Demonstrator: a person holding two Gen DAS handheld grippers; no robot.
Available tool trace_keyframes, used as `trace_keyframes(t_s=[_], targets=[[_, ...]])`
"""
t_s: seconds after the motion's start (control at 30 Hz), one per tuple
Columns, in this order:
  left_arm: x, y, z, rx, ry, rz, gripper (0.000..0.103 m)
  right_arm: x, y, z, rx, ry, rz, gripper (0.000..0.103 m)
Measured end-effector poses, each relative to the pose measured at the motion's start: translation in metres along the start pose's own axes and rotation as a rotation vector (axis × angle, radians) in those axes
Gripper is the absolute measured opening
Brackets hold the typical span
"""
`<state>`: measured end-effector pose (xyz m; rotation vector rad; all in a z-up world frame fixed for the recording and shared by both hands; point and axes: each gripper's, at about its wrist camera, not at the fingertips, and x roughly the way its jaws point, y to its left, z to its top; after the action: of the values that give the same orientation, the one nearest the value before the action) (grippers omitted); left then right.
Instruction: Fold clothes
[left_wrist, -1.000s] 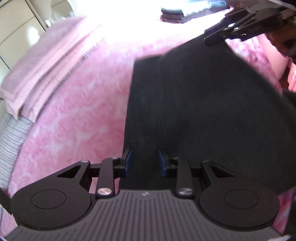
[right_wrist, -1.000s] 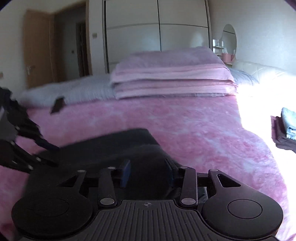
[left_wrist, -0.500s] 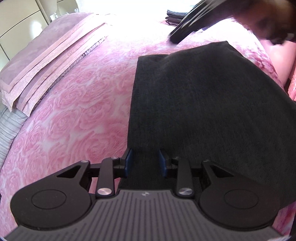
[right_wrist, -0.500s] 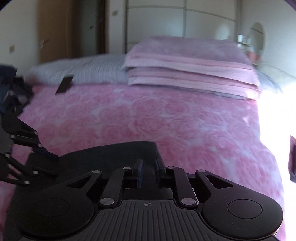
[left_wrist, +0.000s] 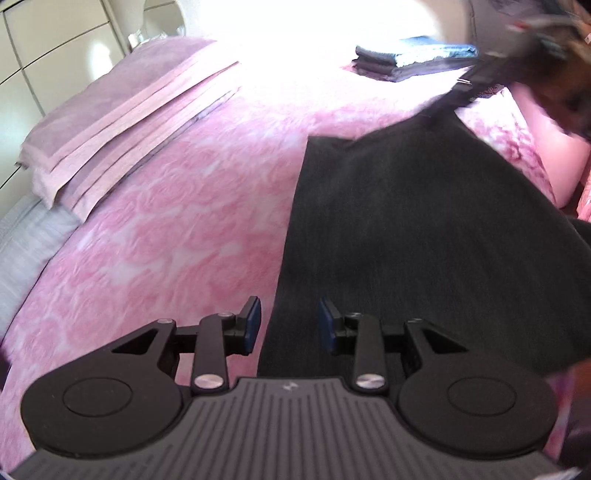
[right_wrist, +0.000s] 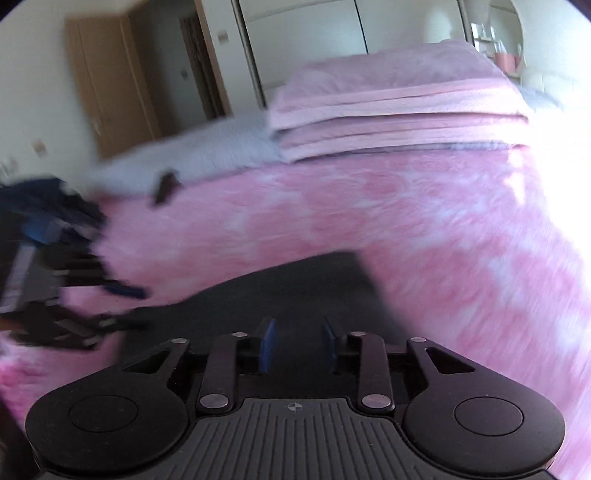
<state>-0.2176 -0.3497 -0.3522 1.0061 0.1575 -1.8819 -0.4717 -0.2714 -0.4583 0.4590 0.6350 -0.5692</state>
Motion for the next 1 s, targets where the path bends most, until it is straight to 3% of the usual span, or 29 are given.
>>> trace_keyframes(t_s=[0.13,0.2,0.27,0.3,0.33,0.5,0.6,0.67,0.73,0.83,1.0], targets=[[-0.005,-0.009,-0.011,-0.003,0.038,0.048,0.030,-0.014,0.010,-0.036,0.046,-0.021,-0.001,0.032],[-0.016,-0.017,-0.007,0.048,0.038,0.070,0.030,-0.027,0.015,-0.037,0.129,-0.045,-0.012,0.032],[-0.027,-0.023,-0.005,0.090,0.023,0.073,0.033,-0.045,0.018,-0.038,0.210,-0.095,-0.002,0.051],[-0.032,-0.026,-0.006,0.115,0.018,0.084,0.034,-0.054,0.018,-0.042,0.237,-0.129,-0.005,0.082],[-0.036,-0.029,-0.008,0.144,0.013,0.096,0.035,-0.063,0.018,-0.046,0.267,-0.161,-0.008,0.092],[-0.047,-0.039,-0.018,0.227,-0.009,0.106,0.040,-0.050,-0.009,-0.075,0.588,-0.152,0.033,0.091],[-0.047,-0.045,-0.025,0.290,-0.019,0.109,0.046,-0.028,-0.020,-0.081,0.696,-0.187,0.046,0.091],[-0.046,-0.048,-0.029,0.333,-0.025,0.111,0.052,-0.013,-0.027,-0.081,0.743,-0.223,0.053,0.088],[-0.046,-0.052,-0.033,0.375,-0.032,0.112,0.054,0.000,-0.037,-0.080,0.793,-0.237,0.029,0.049],[-0.046,-0.057,-0.039,0.430,-0.042,0.113,0.055,0.003,-0.054,-0.071,0.824,-0.207,0.036,0.034],[-0.043,-0.055,-0.034,0.424,-0.069,0.096,0.055,0.000,-0.101,-0.018,0.690,-0.184,-0.014,0.027]])
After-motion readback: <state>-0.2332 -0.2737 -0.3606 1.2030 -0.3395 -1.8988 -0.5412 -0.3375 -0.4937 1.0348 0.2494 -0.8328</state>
